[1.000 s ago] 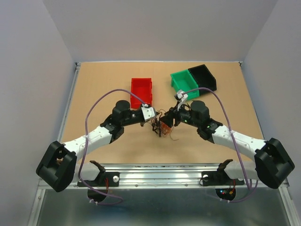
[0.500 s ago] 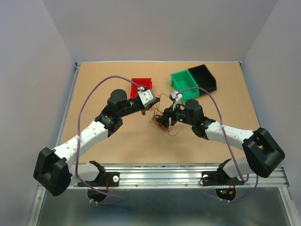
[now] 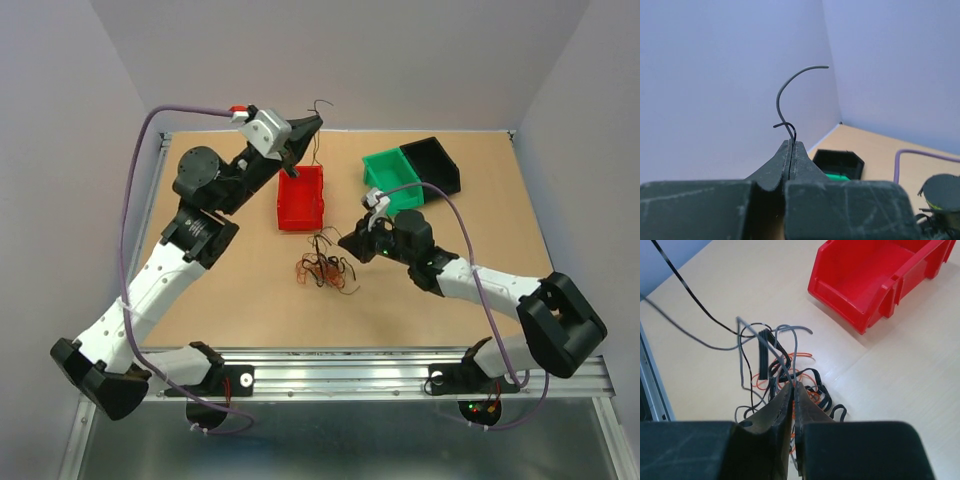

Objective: Untangle the cables

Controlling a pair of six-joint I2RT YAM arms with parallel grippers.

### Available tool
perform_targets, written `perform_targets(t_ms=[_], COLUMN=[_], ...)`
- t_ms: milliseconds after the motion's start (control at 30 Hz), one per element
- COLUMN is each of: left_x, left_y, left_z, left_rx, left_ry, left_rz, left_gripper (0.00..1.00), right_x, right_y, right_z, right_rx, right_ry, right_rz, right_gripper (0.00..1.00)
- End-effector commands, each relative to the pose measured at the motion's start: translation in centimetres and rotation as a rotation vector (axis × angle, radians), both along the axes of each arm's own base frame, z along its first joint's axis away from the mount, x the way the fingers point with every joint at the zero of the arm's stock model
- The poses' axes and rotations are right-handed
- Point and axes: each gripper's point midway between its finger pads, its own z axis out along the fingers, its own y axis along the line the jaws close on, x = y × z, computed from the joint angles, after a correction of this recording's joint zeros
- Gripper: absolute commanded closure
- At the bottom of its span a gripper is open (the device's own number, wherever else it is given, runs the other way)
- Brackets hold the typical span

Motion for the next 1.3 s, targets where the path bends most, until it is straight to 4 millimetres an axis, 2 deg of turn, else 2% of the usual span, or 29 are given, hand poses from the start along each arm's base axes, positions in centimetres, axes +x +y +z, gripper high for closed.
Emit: perform_targets(t_ms=[0, 33, 67, 133, 167, 200, 233, 267, 300, 333, 400, 433, 500, 533, 633, 767, 833, 900, 1033, 1067, 1267], left_x=[-2.8, -3.4, -3.2, -3.4, -3.0, -2.9, -2.8, -2.4, -2.7, -2.6, -3.6, -4.0, -4.1, -4.1, -4.2, -4.3, -4.5, -4.4, -4.3, -4.3, -4.1], left_y=[3.3, 3.7, 3.5, 3.4, 3.1, 3.0, 3.0, 2.7, 2.8, 2.5, 1.6, 1.3, 0.5, 0.2, -0.4, -0.7, -0.9, -1.1, -1.2, -1.3, -1.3], left_z=[5.8, 6.0, 5.0, 4.3, 3.0, 2.3, 1.7, -0.3, -0.4, -1.4, -3.5, -4.1, -5.7, -6.4, -7.4, -7.8, -8.1, -8.5, -8.6, -8.7, -8.9], left_rx=[-0.136, -0.146, -0.145, -0.144, -0.125, -0.115, -0.107, -0.083, -0.093, -0.083, -0.060, -0.046, -0.025, -0.017, 0.001, 0.006, 0.012, 0.018, 0.020, 0.024, 0.028], left_ry=[-0.072, -0.079, -0.059, -0.058, -0.044, -0.039, -0.035, -0.011, -0.029, -0.021, -0.031, -0.032, -0.001, 0.017, 0.040, 0.059, 0.064, 0.074, 0.079, 0.080, 0.083], left_rz=[0.049, 0.043, 0.037, 0.031, 0.033, 0.032, 0.035, 0.037, 0.031, 0.019, -0.048, -0.073, -0.118, -0.129, -0.162, -0.183, -0.199, -0.203, -0.204, -0.209, -0.205], left_gripper=[1.00, 1.00, 1.00, 1.00, 1.00, 1.00, 1.00, 1.00, 1.00, 1.00, 1.00, 1.00, 1.00, 1.00, 1.00, 1.00, 1.00, 1.00, 1.00, 1.00, 1.00], right_x=[0.6, 0.7, 0.5, 0.5, 0.5, 0.3, 0.1, 0.1, -0.2, -0.4, -1.2, -1.5, -2.4, -2.8, -3.8, -3.7, -3.5, -3.7, -3.9, -3.7, -3.7], right_y=[0.0, -0.2, -0.4, -0.9, -1.1, -1.2, -1.4, -1.4, -1.6, -1.6, -1.7, -1.7, -1.5, -1.3, -0.6, -0.1, 0.3, 0.9, 1.8, 2.0, 3.2], right_z=[4.6, 4.8, 4.6, 5.2, 5.2, 5.6, 5.6, 6.0, 5.6, 5.8, 6.5, 7.4, 7.8, 8.6, 9.1, 9.9, 9.5, 9.2, 9.9, 9.4, 9.3], right_rx=[0.084, 0.087, 0.085, 0.096, 0.098, 0.104, 0.105, 0.115, 0.108, 0.114, 0.141, 0.168, 0.191, 0.216, 0.251, 0.287, 0.291, 0.295, 0.331, 0.324, 0.333], right_ry=[-0.113, -0.117, -0.112, -0.126, -0.127, -0.136, -0.138, -0.149, -0.155, -0.165, -0.206, -0.238, -0.254, -0.274, -0.277, -0.293, -0.288, -0.278, -0.279, -0.265, -0.269], right_rz=[-0.034, -0.045, -0.051, -0.073, -0.083, -0.084, -0.085, -0.084, -0.075, -0.068, -0.040, -0.030, 0.016, 0.035, 0.103, 0.118, 0.129, 0.167, 0.208, 0.210, 0.257], right_gripper=[0.93, 0.94, 0.94, 0.87, 0.83, 0.71, 0.63, 0.58, 0.51, 0.46, 0.40, 0.39, 0.38, 0.38, 0.37, 0.35, 0.32, 0.31, 0.31, 0.31, 0.31])
